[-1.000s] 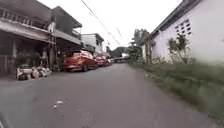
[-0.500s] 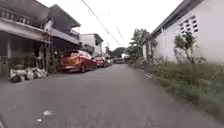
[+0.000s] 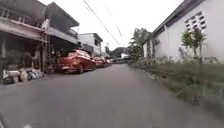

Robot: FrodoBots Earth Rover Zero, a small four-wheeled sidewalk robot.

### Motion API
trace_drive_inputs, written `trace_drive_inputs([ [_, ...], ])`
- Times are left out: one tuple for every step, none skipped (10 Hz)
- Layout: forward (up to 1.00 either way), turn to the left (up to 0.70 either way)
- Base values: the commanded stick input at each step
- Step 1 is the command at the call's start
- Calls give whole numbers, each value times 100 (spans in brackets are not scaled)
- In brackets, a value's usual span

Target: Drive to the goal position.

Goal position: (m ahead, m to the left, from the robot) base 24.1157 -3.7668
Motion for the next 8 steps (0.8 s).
trace_drive_inputs([
  [70,0],
  [70,0],
  [70,0],
  [70,0],
  [70,0],
  [70,0],
  [70,0],
  [70,0],
])
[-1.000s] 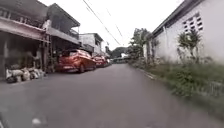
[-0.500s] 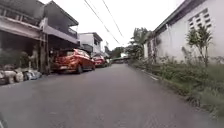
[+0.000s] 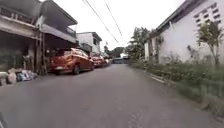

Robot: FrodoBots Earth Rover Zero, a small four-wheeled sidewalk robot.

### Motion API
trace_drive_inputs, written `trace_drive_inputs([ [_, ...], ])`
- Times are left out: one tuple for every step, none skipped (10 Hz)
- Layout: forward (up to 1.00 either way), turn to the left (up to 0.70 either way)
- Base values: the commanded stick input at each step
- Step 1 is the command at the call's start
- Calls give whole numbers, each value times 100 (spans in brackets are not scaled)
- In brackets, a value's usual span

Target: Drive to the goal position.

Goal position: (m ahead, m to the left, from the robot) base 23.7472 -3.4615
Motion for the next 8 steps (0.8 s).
trace_drive_inputs([
  [70,0],
  [70,0],
  [70,0],
  [70,0],
  [70,0],
  [70,0],
  [70,0],
  [70,0],
])
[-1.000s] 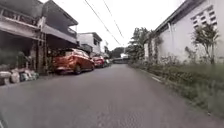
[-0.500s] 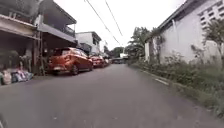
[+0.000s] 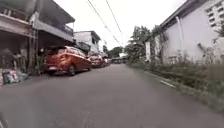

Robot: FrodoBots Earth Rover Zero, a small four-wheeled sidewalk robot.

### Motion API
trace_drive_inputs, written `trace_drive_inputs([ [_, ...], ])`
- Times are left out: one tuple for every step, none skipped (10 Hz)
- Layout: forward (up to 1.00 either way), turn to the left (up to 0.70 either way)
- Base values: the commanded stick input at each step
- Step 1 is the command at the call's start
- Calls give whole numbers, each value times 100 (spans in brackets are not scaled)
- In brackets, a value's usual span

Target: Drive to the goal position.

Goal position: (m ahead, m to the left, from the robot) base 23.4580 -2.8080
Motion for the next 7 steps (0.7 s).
trace_drive_inputs([
  [70,0],
  [70,-35],
  [70,-35],
  [70,-35],
  [70,6],
  [70,0],
  [70,0],
])
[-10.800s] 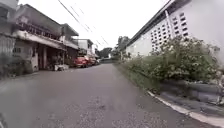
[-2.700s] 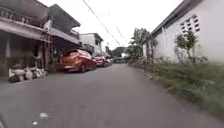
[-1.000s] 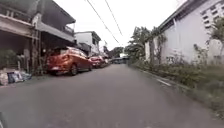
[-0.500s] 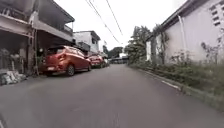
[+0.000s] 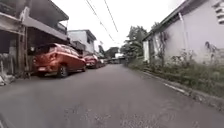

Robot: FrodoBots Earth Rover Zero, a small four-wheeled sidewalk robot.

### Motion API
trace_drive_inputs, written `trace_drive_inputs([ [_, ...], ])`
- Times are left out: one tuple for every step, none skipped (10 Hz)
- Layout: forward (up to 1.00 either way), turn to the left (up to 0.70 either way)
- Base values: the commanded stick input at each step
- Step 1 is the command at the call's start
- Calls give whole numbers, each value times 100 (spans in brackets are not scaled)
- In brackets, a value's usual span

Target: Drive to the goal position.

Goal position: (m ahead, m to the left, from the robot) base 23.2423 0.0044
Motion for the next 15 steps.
trace_drive_inputs([
  [70,0],
  [70,0],
  [70,0],
  [70,0],
  [70,0],
  [70,0],
  [70,0],
  [70,0],
  [70,0],
  [70,0],
  [70,0],
  [70,0],
  [70,0],
  [70,0],
  [70,0],
])
